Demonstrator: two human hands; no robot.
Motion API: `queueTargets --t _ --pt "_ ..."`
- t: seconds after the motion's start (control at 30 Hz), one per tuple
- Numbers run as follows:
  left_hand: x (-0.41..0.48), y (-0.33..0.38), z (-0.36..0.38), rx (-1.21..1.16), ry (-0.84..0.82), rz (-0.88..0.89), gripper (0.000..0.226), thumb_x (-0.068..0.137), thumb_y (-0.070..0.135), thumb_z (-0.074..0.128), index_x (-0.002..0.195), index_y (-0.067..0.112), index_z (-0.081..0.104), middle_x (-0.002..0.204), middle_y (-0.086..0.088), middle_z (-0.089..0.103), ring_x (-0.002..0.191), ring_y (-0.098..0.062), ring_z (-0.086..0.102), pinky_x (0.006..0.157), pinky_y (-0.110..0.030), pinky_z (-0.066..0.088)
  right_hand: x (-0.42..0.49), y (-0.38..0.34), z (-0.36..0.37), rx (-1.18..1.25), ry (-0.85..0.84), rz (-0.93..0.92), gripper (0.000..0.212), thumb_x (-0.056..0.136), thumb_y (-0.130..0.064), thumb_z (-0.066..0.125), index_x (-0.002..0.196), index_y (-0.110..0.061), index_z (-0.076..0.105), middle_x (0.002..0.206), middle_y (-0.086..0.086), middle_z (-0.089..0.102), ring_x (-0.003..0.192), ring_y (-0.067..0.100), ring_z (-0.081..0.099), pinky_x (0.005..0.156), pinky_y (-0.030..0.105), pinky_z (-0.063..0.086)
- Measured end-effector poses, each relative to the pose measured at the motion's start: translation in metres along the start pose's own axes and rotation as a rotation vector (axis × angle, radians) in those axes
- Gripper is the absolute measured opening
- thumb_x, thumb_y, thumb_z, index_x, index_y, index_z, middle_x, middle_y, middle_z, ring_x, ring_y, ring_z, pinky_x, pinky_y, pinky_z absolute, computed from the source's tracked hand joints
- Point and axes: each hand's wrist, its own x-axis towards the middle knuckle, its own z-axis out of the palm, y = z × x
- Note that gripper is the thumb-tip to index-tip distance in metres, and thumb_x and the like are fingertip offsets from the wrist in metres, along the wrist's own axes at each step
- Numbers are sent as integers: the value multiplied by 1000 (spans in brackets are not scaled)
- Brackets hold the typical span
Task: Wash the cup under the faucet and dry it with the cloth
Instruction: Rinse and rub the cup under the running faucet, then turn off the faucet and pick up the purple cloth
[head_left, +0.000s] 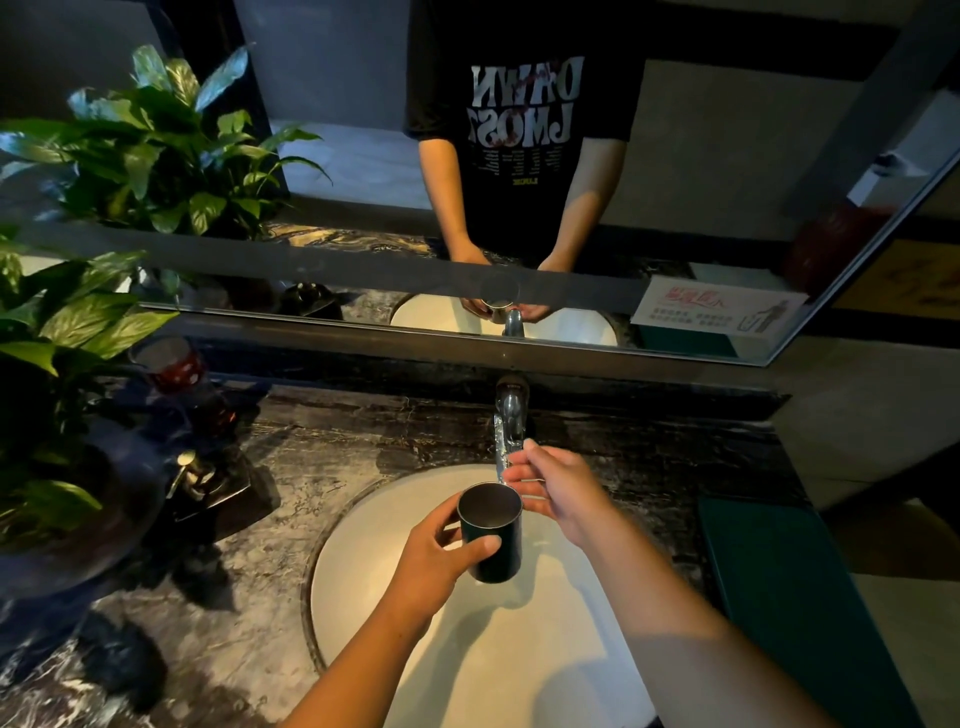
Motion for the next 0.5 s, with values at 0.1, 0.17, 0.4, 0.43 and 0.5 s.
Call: queueTargets --t 0.1,0.17,0.4,0.43,0.5 --pt "-2 0 -1 -10 12 -2 53 81 18 84 126 39 66 120 21 72 118 -10 60 101 -39 52 4 -12 7 -1 34 8 32 102 -37 55 101 -11 73 88 6 78 76 17 73 66 27 57" --pt "-2 1 -2 -15 22 -14 52 81 18 83 124 41 66 117 25 72 117 -7 59 99 -37 52 5 -15 10 7 53 11 30 102 -34 56 100 -9 73 84 6 78 71 14 71 60 23 56" --pt "-3 1 -9 3 30 -28 55 82 20 83 130 38 63 129 16 67 121 -11 56 104 -46 51 8 -16 15 -35 109 9 24 101 -27 59 94 -9 73 75 3 71 62 10 62 58 21 53" --pt "-4 0 -10 6 30 -26 55 82 20 83 130 38 63 129 15 68 122 -13 57 104 -46 51 8 -16 14 -33 108 9 24 101 -26 59 92 -9 73 72 2 69 59 9 59 57 20 52" --pt "-5 -2 -13 16 26 -18 56 80 22 84 130 37 64 128 15 69 123 -16 58 105 -48 51 9 -15 14 -12 99 14 24 101 -24 60 89 -8 72 69 1 65 55 8 55 56 21 50"
